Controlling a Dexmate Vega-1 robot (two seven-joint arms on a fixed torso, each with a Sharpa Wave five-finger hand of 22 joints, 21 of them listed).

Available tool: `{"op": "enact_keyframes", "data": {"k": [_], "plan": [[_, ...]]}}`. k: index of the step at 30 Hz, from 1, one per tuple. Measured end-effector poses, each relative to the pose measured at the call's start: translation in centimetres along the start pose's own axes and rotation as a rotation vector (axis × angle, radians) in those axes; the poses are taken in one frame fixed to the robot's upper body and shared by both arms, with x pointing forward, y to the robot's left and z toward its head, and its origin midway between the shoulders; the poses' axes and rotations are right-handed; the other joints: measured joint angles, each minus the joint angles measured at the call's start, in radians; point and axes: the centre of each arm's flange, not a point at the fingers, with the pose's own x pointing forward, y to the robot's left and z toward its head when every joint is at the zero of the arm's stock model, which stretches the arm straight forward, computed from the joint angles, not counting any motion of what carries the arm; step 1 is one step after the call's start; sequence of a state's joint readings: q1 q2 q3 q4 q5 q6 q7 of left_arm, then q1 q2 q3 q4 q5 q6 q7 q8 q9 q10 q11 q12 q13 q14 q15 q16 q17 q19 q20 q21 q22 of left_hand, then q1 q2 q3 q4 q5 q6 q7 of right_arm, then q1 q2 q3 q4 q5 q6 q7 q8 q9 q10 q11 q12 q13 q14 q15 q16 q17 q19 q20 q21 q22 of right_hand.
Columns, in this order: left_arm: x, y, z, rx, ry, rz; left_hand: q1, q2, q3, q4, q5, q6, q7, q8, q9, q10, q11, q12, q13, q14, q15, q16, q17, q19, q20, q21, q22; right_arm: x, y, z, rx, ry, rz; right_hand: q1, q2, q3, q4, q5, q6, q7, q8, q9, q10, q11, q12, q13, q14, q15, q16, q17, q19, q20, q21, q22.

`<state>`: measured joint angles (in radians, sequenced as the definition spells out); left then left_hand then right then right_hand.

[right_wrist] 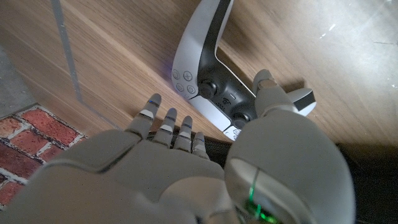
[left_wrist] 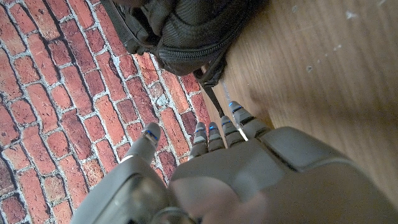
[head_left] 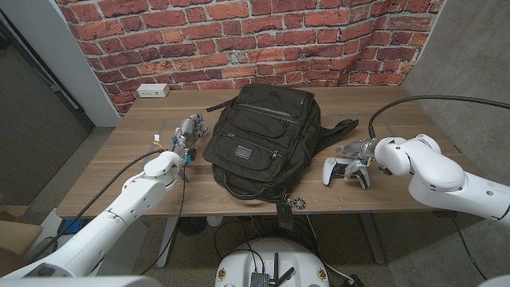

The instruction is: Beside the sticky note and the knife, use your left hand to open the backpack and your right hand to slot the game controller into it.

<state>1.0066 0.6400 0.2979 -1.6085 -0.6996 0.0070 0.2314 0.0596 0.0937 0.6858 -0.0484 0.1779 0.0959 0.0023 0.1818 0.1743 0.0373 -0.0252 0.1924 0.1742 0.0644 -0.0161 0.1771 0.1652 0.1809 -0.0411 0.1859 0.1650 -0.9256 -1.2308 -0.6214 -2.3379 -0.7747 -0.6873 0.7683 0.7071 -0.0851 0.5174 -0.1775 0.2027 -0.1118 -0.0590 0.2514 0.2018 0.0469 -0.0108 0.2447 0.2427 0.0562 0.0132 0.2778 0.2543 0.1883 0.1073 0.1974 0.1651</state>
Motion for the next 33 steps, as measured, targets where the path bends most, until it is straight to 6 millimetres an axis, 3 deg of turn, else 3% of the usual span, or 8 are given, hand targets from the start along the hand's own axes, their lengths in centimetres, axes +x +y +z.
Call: {"op": "enact_keyframes", "data": {"k": [8, 19, 33], "plan": [[0.21, -0.07, -0.08, 0.000, 0.005, -0.002, 0.000, 0.000, 0.000, 0.000, 0.000, 0.000, 0.000, 0.000, 0.000, 0.000, 0.000, 0.000, 0.000, 0.000, 0.000, 0.000, 0.000, 0.000, 0.000, 0.000, 0.000, 0.24, -0.05, 0.14, -0.011, -0.002, -0.026, 0.030, 0.006, 0.000, 0.000, -0.007, 0.075, 0.001, 0.031, 0.001, 0.079, -0.026, 0.025, 0.011, 0.073, -0.050, 0.036, 0.013, 0.055, -0.030, 0.010, 0.000], [0.27, 0.04, -0.08, 0.002, 0.012, -0.002, 0.000, 0.000, 0.003, 0.003, 0.000, 0.001, -0.001, 0.000, 0.000, 0.000, 0.000, 0.000, 0.000, 0.000, 0.000, 0.000, 0.000, 0.000, 0.000, 0.000, 0.000, 0.47, -0.15, 0.29, -0.033, 0.001, -0.074, 0.060, 0.008, -0.004, 0.004, -0.011, 0.163, 0.013, 0.069, 0.001, 0.155, -0.050, 0.045, 0.029, 0.147, -0.053, 0.074, 0.022, 0.116, -0.077, 0.014, 0.000], [0.04, 0.06, -0.25, -0.004, 0.016, 0.003, -0.005, -0.005, 0.003, 0.003, 0.000, 0.003, -0.003, 0.000, 0.000, 0.000, 0.000, 0.000, 0.000, 0.004, 0.004, 0.000, 0.000, 0.000, 0.000, 0.000, 0.000, 0.48, 0.25, 0.42, -0.060, 0.005, -0.106, 0.084, 0.008, -0.011, 0.010, -0.014, 0.249, 0.013, 0.104, 0.001, 0.245, -0.081, 0.072, 0.047, 0.225, -0.053, 0.115, 0.034, 0.158, -0.098, 0.014, 0.005]]}}
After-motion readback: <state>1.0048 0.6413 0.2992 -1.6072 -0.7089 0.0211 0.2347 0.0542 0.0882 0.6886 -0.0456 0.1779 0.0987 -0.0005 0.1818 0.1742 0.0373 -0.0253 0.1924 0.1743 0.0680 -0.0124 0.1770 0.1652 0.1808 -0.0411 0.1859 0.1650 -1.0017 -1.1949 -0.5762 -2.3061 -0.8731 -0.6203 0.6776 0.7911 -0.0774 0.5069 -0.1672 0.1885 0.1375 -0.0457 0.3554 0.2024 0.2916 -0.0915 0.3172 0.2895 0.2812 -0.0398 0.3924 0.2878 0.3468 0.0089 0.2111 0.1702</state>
